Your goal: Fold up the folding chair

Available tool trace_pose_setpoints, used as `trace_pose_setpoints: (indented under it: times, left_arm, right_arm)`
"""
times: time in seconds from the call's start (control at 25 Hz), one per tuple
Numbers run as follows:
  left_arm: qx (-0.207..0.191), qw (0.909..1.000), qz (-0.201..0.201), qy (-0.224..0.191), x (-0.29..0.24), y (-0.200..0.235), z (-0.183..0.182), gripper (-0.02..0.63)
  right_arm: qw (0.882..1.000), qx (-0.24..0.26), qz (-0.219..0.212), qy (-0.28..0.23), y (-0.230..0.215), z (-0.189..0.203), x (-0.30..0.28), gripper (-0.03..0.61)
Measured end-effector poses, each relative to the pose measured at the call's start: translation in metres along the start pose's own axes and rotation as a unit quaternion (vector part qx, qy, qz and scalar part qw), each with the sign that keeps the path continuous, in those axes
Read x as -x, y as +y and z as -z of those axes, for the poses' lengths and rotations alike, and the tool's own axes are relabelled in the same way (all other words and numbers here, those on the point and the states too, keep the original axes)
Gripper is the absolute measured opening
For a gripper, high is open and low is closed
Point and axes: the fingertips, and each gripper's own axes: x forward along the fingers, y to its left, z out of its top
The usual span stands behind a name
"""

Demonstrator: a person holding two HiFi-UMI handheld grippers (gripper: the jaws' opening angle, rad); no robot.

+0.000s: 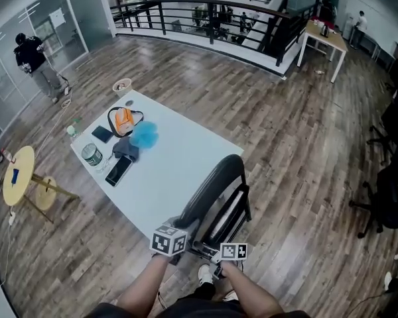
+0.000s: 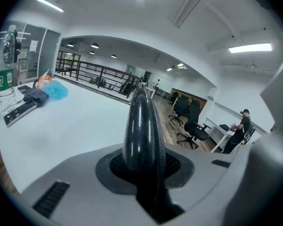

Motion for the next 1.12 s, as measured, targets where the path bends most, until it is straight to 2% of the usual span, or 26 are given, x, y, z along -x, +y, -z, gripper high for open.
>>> trace_pose_setpoints:
  times: [0.2, 0.36, 0.8, 1.0, 1.12]
  left_arm:
    - [0.027, 0.9996, 0.005, -0.002, 0.006, 0.016, 0.005, 0.091]
    - [-0.025, 0.9996, -0.011, 0.003, 0.000, 0.020, 0.003, 0.080]
    - [-0.052, 0.9986, 0.011, 0.000, -0.004, 0.025, -0.005, 0.081]
    - [-0.022, 0.9993, 0.005, -0.029, -0.001, 0.033, -0.012, 0.141]
    - [-0.008, 0.9992, 0.010, -0.037, 0.004, 0.037, -0.011, 0.178]
  right_arm:
    - [1.000, 0.002, -0.009, 0.012, 0.003, 0.001, -0.015, 0.344]
    - [1.000, 0.001, -0.008, 0.002, 0.002, -0.004, -0.020, 0.339]
    - [1.000, 0.003, -0.011, -0.011, 0.001, -0.015, -0.030, 0.341]
    - [1.000, 0.018, -0.017, -0.009, 0.001, -0.019, -0.028, 0.341]
    - [0.999, 0.016, -0.020, -0.029, 0.001, -0.026, -0.024, 0.341]
